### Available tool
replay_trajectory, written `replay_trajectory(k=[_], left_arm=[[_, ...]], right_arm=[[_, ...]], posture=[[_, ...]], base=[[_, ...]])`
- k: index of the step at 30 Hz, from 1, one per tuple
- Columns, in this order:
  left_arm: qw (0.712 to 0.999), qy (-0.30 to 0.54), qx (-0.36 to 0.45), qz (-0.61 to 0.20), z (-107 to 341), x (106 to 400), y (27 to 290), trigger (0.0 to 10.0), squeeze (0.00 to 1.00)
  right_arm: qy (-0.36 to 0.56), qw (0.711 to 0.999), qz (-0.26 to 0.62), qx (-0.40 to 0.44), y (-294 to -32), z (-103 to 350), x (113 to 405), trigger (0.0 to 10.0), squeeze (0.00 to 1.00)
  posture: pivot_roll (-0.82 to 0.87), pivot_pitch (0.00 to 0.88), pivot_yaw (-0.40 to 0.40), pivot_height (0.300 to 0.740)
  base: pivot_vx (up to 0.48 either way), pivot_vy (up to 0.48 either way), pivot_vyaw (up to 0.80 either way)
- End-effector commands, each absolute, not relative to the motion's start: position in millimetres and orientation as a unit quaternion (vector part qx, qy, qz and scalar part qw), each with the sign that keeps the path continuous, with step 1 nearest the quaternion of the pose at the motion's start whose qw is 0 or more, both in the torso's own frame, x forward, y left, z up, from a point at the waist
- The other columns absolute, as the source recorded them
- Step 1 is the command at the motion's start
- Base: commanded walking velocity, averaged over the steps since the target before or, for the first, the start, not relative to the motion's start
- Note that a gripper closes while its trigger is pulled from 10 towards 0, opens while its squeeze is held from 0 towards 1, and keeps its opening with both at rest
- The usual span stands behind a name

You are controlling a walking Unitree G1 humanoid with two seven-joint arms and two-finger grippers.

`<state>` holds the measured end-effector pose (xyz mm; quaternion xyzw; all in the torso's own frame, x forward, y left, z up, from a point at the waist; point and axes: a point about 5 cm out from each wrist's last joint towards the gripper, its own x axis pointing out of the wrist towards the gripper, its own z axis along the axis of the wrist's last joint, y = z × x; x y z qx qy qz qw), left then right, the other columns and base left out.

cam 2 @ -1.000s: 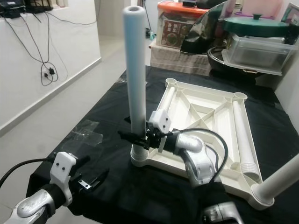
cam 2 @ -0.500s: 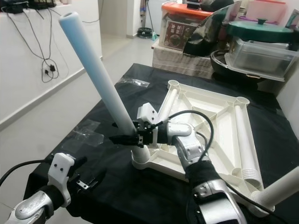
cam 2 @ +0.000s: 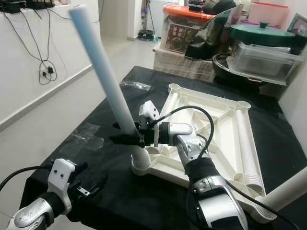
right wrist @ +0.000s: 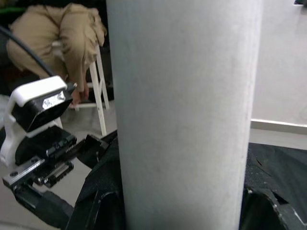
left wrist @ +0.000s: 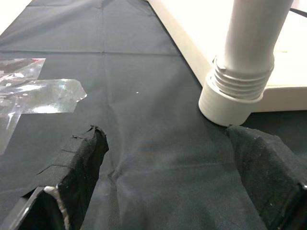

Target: Building children table

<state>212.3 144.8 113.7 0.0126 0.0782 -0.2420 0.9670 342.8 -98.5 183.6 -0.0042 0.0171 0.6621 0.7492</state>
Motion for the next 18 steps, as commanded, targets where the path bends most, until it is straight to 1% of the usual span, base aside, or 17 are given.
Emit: replay_trajectory(k=[1, 9, 11, 12, 13, 16, 17, 18], left_arm=[[0.967, 0.075, 0.011, -0.245, 114.7, 211.3, 141.4, 10.0, 0.00], [0.966, 0.077, 0.012, -0.245, 113.7, 210.1, 141.1, 10.0, 0.00], [0.966, 0.078, 0.013, -0.245, 113.8, 210.3, 141.4, 10.0, 0.00], [0.966, 0.078, 0.014, -0.246, 113.8, 210.4, 141.7, 10.0, 0.00], [0.966, 0.078, 0.014, -0.246, 113.8, 210.4, 141.7, 10.0, 0.00], [0.965, 0.078, 0.014, -0.248, 113.7, 210.5, 141.9, 10.0, 0.00], [0.966, 0.078, 0.015, -0.248, 113.7, 210.7, 142.0, 10.0, 0.00], [0.966, 0.078, 0.015, -0.248, 113.7, 210.7, 142.0, 10.0, 0.00]], right_arm=[[0.052, 0.736, 0.674, 0.036, -92.2, 165.3, 337.3, 10.0, 0.00], [0.045, 0.735, 0.674, 0.048, -90.6, 159.3, 333.3, 10.0, 0.00], [0.038, 0.742, 0.667, 0.056, -90.6, 157.9, 331.8, 10.0, 0.00], [0.033, 0.749, 0.659, 0.058, -91.1, 156.8, 331.3, 10.0, 0.00], [0.033, 0.749, 0.659, 0.058, -91.1, 156.8, 331.3, 10.0, 0.00], [0.020, 0.772, 0.632, 0.066, -92.8, 155.4, 331.0, 10.0, 0.00], [0.012, 0.802, 0.592, 0.079, -94.1, 156.2, 334.3, 10.0, 0.00], [0.012, 0.802, 0.592, 0.079, -94.1, 156.2, 334.3, 10.0, 0.00]], posture=[[0.09, 0.000, -0.107, 0.740], [0.09, 0.000, -0.100, 0.740], [0.09, 0.000, -0.096, 0.740], [0.08, 0.000, -0.092, 0.740], [0.08, 0.000, -0.092, 0.740], [0.08, 0.000, -0.091, 0.740], [0.08, 0.000, -0.091, 0.740], [0.08, 0.000, -0.091, 0.740]], base=[[0.000, 0.000, 0.00], [0.000, 0.000, 0.00], [0.000, 0.000, 0.00], [0.000, 0.000, 0.00], [0.000, 0.000, 0.00], [0.000, 0.000, 0.00], [0.000, 0.000, 0.00], [0.000, 0.000, 0.00]])
